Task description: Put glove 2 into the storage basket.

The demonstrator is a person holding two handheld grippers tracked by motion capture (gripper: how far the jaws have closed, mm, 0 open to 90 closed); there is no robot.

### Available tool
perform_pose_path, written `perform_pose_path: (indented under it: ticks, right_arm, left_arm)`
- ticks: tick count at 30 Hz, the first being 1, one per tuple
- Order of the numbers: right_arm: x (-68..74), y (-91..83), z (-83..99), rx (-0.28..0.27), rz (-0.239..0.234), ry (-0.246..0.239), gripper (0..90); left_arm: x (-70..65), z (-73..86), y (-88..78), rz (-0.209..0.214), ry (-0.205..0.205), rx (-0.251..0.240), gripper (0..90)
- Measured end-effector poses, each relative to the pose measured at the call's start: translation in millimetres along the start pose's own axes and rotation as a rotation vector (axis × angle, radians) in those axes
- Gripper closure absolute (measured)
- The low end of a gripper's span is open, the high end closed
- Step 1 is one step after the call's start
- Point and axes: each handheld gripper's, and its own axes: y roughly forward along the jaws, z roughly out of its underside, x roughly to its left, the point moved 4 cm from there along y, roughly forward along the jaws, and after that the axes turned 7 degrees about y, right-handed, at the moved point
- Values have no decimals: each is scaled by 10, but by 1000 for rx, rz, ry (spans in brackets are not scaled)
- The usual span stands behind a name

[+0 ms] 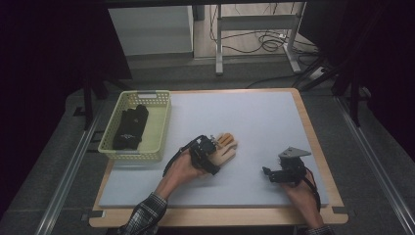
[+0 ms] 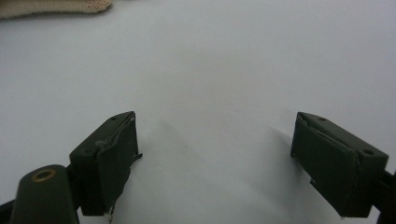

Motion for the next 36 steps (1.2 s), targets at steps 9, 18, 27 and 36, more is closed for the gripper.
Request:
perform_pose_path:
  ticks: [9, 18, 27, 36]
  right_arm:
    - [1, 1, 0, 0, 1, -1, 144]
    - [0, 0, 0, 1, 0, 0, 144]
    - [-2, 1, 0, 0, 0, -2, 144]
    - [-1, 2, 0, -2, 0, -1, 144]
  left_arm:
    - [-13, 29, -90, -6, -58, -8, 530]
    - [112, 44, -282, -18, -126, -46, 564]
    - [386, 96, -755, -86, -198, -76, 559]
    - [803, 292, -1348, -202, -295, -89, 554]
